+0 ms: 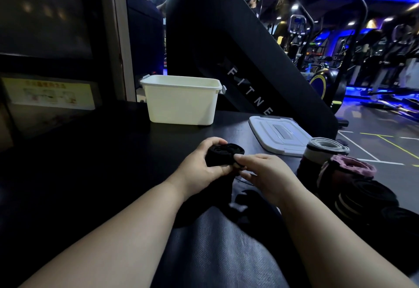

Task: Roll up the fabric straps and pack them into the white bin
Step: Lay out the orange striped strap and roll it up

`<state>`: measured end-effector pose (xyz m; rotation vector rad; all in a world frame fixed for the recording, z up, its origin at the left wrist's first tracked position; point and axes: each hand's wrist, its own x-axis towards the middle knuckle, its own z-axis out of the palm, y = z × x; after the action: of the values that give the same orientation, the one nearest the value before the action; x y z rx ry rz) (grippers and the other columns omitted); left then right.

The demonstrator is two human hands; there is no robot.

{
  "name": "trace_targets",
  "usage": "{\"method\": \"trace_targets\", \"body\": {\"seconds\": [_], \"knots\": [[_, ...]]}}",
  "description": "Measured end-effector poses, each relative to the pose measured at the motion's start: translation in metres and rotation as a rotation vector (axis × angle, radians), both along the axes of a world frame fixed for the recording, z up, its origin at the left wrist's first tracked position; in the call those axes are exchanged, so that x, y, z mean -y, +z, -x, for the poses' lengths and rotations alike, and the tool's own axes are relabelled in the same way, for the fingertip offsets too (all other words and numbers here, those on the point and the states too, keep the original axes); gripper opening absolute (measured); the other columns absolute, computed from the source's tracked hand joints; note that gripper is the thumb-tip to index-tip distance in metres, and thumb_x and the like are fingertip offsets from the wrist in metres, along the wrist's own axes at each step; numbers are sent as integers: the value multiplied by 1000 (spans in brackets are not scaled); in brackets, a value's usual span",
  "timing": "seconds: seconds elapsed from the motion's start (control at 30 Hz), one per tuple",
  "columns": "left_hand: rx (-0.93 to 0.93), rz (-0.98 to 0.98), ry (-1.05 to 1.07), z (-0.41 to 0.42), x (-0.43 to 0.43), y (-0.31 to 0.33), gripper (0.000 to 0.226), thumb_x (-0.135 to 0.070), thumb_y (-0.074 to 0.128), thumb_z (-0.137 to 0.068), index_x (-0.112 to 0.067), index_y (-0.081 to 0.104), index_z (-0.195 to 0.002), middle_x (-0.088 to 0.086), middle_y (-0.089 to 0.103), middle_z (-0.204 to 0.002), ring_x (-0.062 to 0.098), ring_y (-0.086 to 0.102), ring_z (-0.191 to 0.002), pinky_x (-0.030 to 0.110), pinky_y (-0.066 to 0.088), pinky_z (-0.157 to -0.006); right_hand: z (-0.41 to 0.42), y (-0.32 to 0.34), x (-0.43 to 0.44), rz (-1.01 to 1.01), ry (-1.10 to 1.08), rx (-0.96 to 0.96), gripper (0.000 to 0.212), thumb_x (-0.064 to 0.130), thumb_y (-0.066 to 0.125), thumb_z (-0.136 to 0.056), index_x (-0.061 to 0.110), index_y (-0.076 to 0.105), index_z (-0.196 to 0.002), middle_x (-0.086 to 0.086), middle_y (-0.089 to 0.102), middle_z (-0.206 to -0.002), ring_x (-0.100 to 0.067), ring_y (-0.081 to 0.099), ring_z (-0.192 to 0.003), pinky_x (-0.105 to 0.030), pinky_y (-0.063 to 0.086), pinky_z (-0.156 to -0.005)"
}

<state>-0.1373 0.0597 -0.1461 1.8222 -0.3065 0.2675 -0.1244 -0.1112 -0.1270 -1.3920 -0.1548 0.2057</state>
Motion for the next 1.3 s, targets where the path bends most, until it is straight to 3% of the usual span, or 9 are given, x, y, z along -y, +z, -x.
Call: {"method": "trace_targets", "body": {"seconds": [0.23, 0.37, 0.47, 0.67, 0.83, 0.93, 1.0, 1.13, 1.3], "knots": [[-227, 313, -290, 5, -6, 3, 47, -18, 65, -77, -28, 58, -122, 14, 59, -124, 21, 64, -105, 38, 52, -95, 1, -1, 1, 17, -56, -22, 12, 8, 72, -82, 2, 62, -81, -11, 63, -76, -16, 63, -71, -17, 53, -64], [-192, 312, -298, 7, -5, 1, 44, -16, 64, -81, -20, 55, -124, 15, 59, -122, 18, 64, -104, 31, 53, -90, -2, -2, 6, -44, -64, -69, 32, 5, 73, -82, 10, 52, -105, -12, 63, -91, -17, 65, -72, -25, 53, -71], [-185, 298, -320, 8, -5, 1, 38, -11, 64, -87, -19, 53, -123, 9, 59, -111, 16, 64, -100, 29, 53, -89, 1, -2, 9, 21, 114, -31, 26, 11, 63, -89, 18, 61, -115, -4, 68, -98, -14, 63, -84, -27, 44, -81], [-97, 24, -330, 11, -12, 13, 35, -1, 58, -93, -19, 48, -121, 0, 58, -102, 2, 60, -90, 18, 48, -83, 2, -2, 10, 29, 224, 16, 30, 11, 57, -90, 10, 65, -119, -8, 68, -106, -18, 60, -95, -31, 42, -84], [90, -331, -166, 10, -21, 28, 38, -32, 71, -69, -40, 58, -104, -11, 49, -114, 8, 52, -100, 25, 47, -89, 3, -3, 8, 63, 273, 36, 40, 14, 72, -76, 4, 65, -115, -14, 69, -101, -24, 64, -90, -31, 49, -82], [122, -393, -176, 13, -23, 33, 36, -30, 71, -67, -39, 56, -99, -16, 47, -108, 11, 50, -96, 33, 47, -90, 1, -4, 7, 97, 286, 67, 46, 20, 69, -76, 3, 64, -118, -19, 68, -106, -30, 63, -98, -43, 46, -93], [137, -432, -180, 15, -25, 34, 34, -31, 72, -67, -36, 55, -96, -18, 45, -104, 8, 48, -94, 28, 45, -88, 0, -5, 6, 111, 294, 93, 47, 19, 69, -75, 2, 63, -119, -21, 68, -111, -31, 64, -102, -45, 46, -98], [135, -467, -173, 17, -28, 33, 28, -33, 72, -66, -29, 52, -85, -12, 42, -101, 0, 44, -90, 13, 37, -86, 2, -5, 4, 129, 309, 114, 50, 19, 70, -74, 3, 62, -121, -19, 68, -114, -29, 64, -104, -43, 47, -99], [228, -538, -112, 18, -25, 33, 34, -23, 80, -73, -26, 46, -75, -9, 41, -90, 2, 41, -77, 13, 35, -72, 3, -3, 2, 120, 301, 100, 42, 20, 68, -73, 9, 62, -114, -10, 70, -99, -23, 66, -93, -37, 49, -91]]}}
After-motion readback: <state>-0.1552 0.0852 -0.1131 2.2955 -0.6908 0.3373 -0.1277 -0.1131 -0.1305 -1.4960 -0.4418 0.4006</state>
